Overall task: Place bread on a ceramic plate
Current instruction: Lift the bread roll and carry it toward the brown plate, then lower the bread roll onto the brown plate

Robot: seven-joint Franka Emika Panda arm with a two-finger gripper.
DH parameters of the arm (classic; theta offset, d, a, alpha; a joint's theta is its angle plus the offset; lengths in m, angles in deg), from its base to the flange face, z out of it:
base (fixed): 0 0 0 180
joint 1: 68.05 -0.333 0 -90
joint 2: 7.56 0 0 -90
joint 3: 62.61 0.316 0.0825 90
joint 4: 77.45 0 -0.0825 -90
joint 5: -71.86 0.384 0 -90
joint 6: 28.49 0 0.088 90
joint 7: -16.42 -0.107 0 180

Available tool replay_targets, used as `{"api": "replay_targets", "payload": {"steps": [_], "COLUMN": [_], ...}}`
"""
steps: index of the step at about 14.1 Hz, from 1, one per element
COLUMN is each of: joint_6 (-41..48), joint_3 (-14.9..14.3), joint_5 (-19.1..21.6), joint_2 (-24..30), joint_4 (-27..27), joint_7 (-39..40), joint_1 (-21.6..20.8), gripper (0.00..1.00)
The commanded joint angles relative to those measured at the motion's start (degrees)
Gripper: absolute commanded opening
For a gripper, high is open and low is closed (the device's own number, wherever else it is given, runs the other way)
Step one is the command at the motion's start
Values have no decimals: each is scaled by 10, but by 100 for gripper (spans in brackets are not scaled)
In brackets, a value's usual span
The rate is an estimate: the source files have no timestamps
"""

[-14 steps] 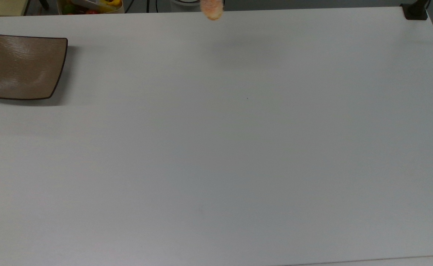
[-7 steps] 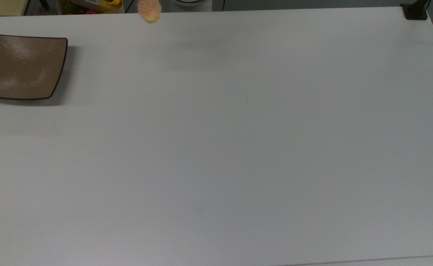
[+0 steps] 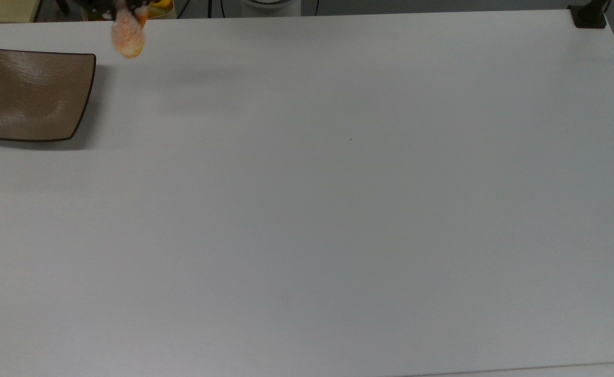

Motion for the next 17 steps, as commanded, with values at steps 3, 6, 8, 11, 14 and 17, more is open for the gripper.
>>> {"api": "replay_targets", "payload": {"steps": [3,6,8,11,14,17], "joint_6": [-110,-156,-179,-210,-243,-265], "joint_3": [-20,-48,-56,-57,-57,-57], "joint_5": [-2,-2,-2,-4,-5,-7], "joint_2": [-96,-126,-154,-185,-203,-228], "joint_4": [19,19,19,19,18,16], "joint_7": [85,142,164,165,165,165], "joint_1": [59,66,73,89,109,113], "gripper": [25,25,25,25,25,25]}}
